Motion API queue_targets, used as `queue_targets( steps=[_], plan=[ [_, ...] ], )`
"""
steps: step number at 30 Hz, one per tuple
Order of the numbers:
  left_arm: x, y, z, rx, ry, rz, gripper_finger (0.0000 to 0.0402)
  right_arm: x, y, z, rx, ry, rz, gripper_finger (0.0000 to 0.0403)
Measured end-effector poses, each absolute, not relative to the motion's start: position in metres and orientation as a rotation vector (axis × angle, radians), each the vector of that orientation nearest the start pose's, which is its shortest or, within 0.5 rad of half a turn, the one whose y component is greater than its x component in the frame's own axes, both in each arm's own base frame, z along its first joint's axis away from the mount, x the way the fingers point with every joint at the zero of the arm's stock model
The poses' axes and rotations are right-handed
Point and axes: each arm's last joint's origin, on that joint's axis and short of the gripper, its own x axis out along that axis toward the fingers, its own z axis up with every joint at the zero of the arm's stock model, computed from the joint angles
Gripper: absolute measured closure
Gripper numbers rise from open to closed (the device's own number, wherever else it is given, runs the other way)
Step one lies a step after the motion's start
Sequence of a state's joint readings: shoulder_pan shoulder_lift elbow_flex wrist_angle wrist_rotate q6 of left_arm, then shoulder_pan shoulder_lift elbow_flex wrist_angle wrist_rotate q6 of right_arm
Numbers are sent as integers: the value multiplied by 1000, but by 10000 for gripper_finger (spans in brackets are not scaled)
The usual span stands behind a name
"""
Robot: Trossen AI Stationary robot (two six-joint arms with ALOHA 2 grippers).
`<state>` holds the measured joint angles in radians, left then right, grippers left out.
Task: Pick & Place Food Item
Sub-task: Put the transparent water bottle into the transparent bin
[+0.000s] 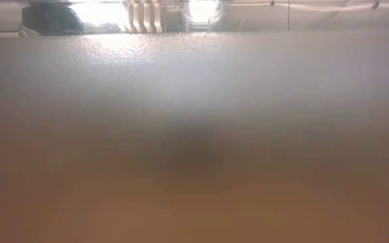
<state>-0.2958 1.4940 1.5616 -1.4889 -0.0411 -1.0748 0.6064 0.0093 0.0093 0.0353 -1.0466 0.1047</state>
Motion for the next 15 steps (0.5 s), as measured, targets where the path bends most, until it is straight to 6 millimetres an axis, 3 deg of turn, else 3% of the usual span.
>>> queue_targets(
  steps=[15],
  plan=[
    [248, -76, 336, -670, 1355, 512, 3, 54, 68, 169, 71, 48, 1653, 395]
  ],
)
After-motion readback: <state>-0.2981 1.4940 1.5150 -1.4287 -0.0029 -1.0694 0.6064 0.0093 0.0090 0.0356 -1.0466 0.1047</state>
